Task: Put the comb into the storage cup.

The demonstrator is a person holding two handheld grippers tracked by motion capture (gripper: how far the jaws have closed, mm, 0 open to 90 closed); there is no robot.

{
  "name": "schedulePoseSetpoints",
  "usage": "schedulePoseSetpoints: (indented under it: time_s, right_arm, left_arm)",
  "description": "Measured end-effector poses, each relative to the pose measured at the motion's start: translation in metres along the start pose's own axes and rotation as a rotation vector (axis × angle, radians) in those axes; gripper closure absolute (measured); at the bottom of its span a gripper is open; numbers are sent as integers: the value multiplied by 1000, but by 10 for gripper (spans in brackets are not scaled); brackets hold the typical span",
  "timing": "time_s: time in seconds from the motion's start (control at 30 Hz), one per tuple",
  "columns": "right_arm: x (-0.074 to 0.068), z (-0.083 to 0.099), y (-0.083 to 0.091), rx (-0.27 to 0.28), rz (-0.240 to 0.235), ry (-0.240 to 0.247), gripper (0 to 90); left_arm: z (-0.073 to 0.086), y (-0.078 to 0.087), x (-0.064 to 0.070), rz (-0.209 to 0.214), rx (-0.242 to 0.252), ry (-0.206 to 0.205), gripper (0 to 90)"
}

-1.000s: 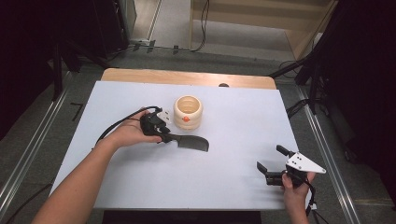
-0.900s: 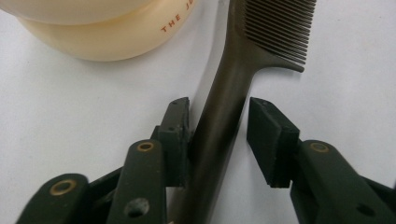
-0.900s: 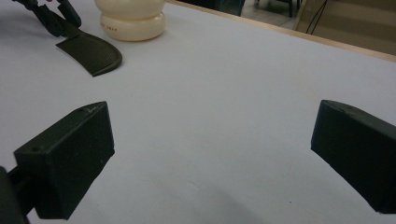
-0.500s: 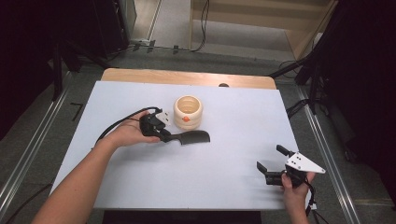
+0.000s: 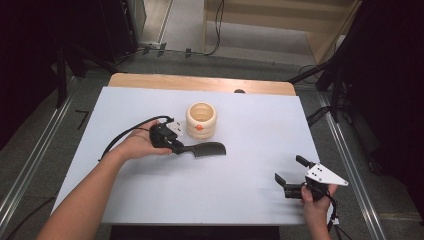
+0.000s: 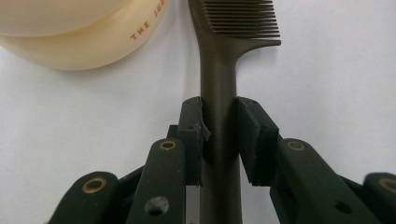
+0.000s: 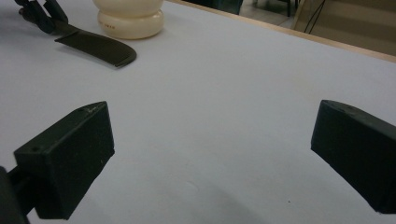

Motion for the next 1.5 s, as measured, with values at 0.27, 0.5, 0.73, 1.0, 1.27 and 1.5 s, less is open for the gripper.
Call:
schedulePoseSetpoints:
  time_s: [0.27,0.5,0.73,1.0,1.27,1.5]
  right_arm:
    - [0,0,0,-2,0,-2,0]
    - [0,0,0,-5,0,-3,0]
    - [0,0,0,-12,-1,-5,0]
    - [-1,0,0,-21,0,6,0]
    - [-1,-1,1,-19,2,1,0]
    - [-2,-4,2,-18,-8,-15,0]
  left_arm:
    - [-2,11,10,17,65,6,727]
    - [-4,23,19,25,130,2,727]
    - [-4,33,24,27,216,26,727]
    - [-3,45,30,17,317,47,727]
    - [0,52,32,6,399,73,726]
    - [1,51,34,-37,436,104,726]
Point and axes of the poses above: each handheld gripper's, and its own axes: y roughly backward along the jaws, z roughly out of its underside, x roughly to its right, the point moved 7 cm from there along -y, roughly forward along the jaws, and after that the axes turned 13 degrees about y, right-handed, at the moved point
